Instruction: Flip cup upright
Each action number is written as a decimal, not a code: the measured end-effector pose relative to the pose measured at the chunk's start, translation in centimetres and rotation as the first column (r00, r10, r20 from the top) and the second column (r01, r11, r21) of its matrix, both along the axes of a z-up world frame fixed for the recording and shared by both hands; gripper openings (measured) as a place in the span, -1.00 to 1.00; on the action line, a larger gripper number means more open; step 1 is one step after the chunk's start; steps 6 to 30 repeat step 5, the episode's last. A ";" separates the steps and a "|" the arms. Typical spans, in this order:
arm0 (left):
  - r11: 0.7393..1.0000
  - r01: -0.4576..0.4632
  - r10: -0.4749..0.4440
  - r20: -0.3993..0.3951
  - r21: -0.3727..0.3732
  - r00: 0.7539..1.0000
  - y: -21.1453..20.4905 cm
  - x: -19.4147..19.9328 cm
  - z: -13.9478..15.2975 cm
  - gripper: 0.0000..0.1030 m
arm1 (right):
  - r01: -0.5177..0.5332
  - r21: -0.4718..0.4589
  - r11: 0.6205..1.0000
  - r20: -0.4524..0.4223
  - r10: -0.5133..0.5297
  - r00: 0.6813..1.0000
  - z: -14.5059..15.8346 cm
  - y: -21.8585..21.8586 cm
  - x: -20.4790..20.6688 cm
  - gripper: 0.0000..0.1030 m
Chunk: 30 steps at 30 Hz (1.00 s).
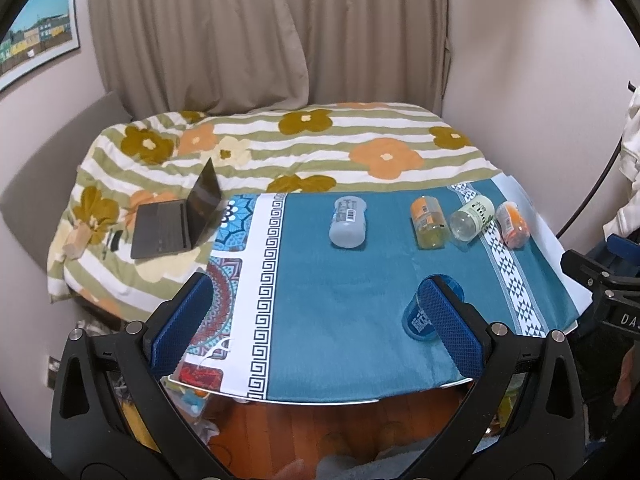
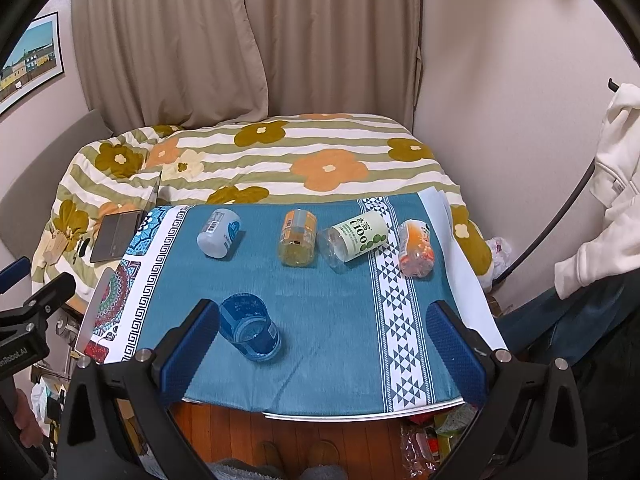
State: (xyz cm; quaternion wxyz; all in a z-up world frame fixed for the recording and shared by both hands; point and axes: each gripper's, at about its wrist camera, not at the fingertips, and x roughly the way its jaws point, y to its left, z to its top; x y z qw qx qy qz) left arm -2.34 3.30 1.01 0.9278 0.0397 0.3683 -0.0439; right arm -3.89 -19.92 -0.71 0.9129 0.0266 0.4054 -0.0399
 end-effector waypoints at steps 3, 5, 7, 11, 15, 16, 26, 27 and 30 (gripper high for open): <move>1.000 -0.002 0.002 0.003 0.002 1.000 0.1 0.1 0.0 1.00 | -0.002 -0.008 1.000 0.003 0.002 1.000 0.0 0.1 0.3 0.99; 1.000 -0.003 0.003 0.009 0.000 1.000 0.1 0.2 0.0 1.00 | -0.003 -0.012 1.000 0.004 0.003 1.000 0.0 0.2 0.6 0.99; 1.000 -0.003 0.003 0.009 0.000 1.000 0.1 0.2 0.0 1.00 | -0.003 -0.012 1.000 0.004 0.003 1.000 0.0 0.2 0.6 0.99; 1.000 -0.003 0.003 0.009 0.000 1.000 0.1 0.2 0.0 1.00 | -0.003 -0.012 1.000 0.004 0.003 1.000 0.0 0.2 0.6 0.99; 1.000 -0.003 0.003 0.009 0.000 1.000 0.1 0.2 0.0 1.00 | -0.003 -0.012 1.000 0.004 0.003 1.000 0.0 0.2 0.6 0.99; 1.000 -0.003 0.003 0.009 0.000 1.000 0.1 0.2 0.0 1.00 | -0.003 -0.012 1.000 0.004 0.003 1.000 0.0 0.2 0.6 0.99; 1.000 -0.003 0.003 0.009 0.000 1.000 0.1 0.2 0.0 1.00 | -0.003 -0.012 1.000 0.004 0.003 1.000 0.0 0.2 0.6 0.99; 1.000 -0.003 0.003 0.009 0.000 1.000 0.1 0.2 0.0 1.00 | -0.003 -0.012 1.000 0.004 0.003 1.000 0.0 0.2 0.6 0.99; 1.000 -0.003 0.003 0.009 0.000 1.000 0.1 0.2 0.0 1.00 | -0.003 -0.012 1.000 0.004 0.003 1.000 0.0 0.2 0.6 0.99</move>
